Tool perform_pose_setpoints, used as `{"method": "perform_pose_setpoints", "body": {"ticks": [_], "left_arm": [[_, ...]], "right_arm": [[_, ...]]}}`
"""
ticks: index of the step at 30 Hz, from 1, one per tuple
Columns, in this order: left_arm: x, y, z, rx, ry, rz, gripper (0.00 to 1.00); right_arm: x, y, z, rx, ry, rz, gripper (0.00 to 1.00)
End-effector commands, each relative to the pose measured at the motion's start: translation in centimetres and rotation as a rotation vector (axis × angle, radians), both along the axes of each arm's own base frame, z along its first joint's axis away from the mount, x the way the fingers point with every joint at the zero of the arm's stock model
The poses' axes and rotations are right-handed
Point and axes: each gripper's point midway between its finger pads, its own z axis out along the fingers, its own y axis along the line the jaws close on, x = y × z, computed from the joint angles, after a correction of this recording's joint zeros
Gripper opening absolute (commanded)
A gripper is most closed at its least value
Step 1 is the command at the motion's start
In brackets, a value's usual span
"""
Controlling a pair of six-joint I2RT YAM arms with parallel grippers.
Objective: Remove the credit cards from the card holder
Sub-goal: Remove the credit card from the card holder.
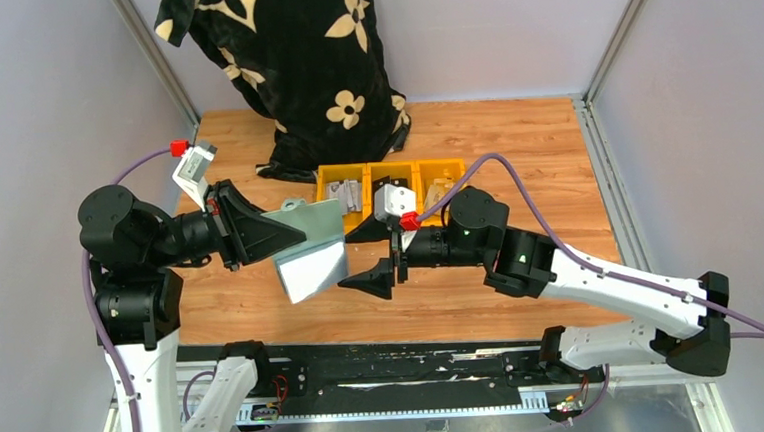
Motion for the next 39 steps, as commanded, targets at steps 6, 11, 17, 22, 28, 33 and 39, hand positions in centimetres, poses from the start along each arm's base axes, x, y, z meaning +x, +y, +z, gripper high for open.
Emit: {"method": "perform_pose_setpoints", "body": {"ticks": [6,11,17,22,28,33,39], "left_arm": [[-1.2,-0.1,1.0,-0.012,0.009,-0.032,0.0],[-1.1,-0.1,0.8,-0.014,0.023,-0.034,0.0],[-1.1,-0.1,0.6,-0.013,0.032,-0.043,0.0],[-1.3,-0.2,0.3,-0.012,0.036,-0.053,0.0],[-1.4,-0.1,0.3,-0.01,0.015,-0.035,0.0],[-0.4,-0.2,2.4,-0.066,-0.072,0.008,0.3],[-0.1,0.0,4.1,-0.076,-0.164,0.057,0.67]], "right_arm": [[2.2,1.2,2.8,0.107,-0.041,-0.08,0.69],[1.2,1.4,7.1,0.226,-0.029,-0.025,0.65],[0.4,1.5,9.8,0.287,-0.002,0.021,0.59],[-0.4,1.5,10.4,0.295,0.038,0.057,0.41],[-0.4,1.2,9.7,0.268,0.081,0.048,0.08],[0.4,0.4,9.6,0.248,0.111,-0.005,0.0],[1.2,-1.6,9.9,0.234,0.146,-0.028,0.0]]}}
